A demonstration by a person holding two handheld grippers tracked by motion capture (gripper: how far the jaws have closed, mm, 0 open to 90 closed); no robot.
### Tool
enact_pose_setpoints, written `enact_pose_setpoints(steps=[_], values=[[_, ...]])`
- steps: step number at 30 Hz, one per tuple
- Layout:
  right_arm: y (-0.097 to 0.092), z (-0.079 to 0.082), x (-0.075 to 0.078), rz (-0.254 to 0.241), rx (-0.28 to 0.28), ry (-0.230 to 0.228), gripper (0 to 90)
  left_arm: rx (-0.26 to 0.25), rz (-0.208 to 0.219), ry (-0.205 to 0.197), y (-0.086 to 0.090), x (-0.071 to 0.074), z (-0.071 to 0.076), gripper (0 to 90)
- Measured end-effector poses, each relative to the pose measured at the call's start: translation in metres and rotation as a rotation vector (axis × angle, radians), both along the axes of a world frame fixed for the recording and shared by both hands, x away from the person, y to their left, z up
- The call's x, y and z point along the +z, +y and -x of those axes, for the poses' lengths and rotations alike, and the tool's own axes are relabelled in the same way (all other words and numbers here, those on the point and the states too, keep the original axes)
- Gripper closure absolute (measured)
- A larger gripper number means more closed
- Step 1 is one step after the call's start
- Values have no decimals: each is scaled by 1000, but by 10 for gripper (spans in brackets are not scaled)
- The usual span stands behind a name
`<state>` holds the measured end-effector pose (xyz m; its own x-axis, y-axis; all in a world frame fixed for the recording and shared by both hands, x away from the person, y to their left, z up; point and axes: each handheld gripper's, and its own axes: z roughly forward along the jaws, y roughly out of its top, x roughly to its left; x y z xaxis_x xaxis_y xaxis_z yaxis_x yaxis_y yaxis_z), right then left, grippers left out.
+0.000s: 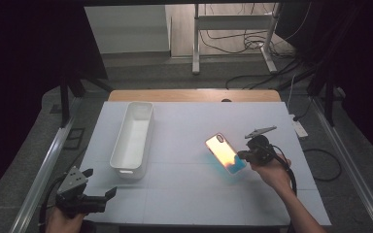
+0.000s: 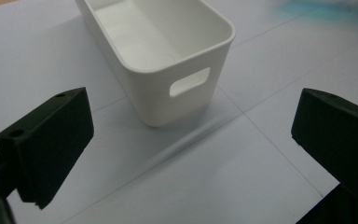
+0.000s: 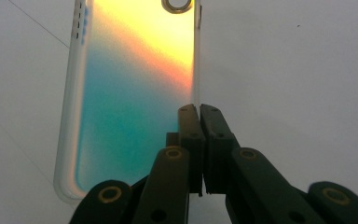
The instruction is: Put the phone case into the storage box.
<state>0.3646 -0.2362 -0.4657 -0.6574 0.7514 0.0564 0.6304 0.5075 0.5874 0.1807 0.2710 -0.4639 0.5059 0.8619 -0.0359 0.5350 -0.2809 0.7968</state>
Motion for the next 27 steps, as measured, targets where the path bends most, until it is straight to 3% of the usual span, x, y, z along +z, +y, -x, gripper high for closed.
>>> enact_pose_setpoints(steps=[7,20,27], values=[[1,4,6,-15,8,-22,880,-5,8,-4,0,1,1,0],[-1,10,17,-54,6,-61,880,-17,90,11,-2,6,-7,0],[-2,13,22,-72,9,-86,879,-46,94,10,-11,10,-13,0]])
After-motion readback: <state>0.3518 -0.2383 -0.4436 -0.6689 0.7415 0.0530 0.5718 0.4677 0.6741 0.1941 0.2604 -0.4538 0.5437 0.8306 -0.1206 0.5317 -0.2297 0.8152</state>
